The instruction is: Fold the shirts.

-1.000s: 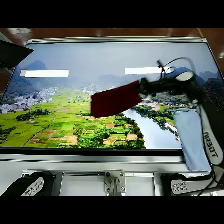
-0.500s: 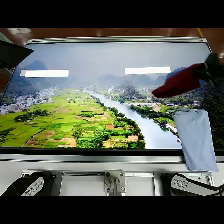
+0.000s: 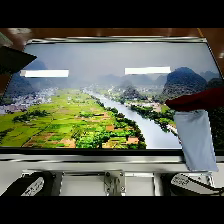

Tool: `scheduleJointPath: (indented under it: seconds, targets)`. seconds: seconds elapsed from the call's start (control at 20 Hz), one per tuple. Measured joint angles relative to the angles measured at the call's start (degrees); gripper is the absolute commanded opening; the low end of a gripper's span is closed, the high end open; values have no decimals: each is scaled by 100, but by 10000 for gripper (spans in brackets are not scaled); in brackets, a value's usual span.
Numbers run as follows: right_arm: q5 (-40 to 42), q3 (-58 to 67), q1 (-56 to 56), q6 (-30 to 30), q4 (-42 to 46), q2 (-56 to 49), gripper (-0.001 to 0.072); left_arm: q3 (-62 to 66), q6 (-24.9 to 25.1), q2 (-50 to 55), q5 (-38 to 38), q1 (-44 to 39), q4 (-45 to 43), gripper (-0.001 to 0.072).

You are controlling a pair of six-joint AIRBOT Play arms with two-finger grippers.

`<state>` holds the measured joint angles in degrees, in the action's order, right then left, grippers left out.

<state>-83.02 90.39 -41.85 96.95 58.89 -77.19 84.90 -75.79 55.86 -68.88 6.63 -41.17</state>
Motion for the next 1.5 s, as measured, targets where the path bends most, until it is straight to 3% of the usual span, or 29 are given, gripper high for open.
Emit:
scheduleJointPath:
  seconds: [0.3, 0.5, 0.85, 1.5]
  targets:
    - [-275, 0, -81, 466, 1268, 337, 61, 0, 175, 0, -35, 0, 0, 36]
    - [-1047, -125, -92, 699, 2282, 492, 60, 0, 310, 0, -42, 0, 0, 36]
    - [-1976, -1432, 120, 796, 2761, 549, 61, 0, 444, 0, -44, 0, 0, 36]
    - [-2201, -3200, 175, 846, 3998, 1078, 60, 0, 463, -2, -37, 0, 208, 36]
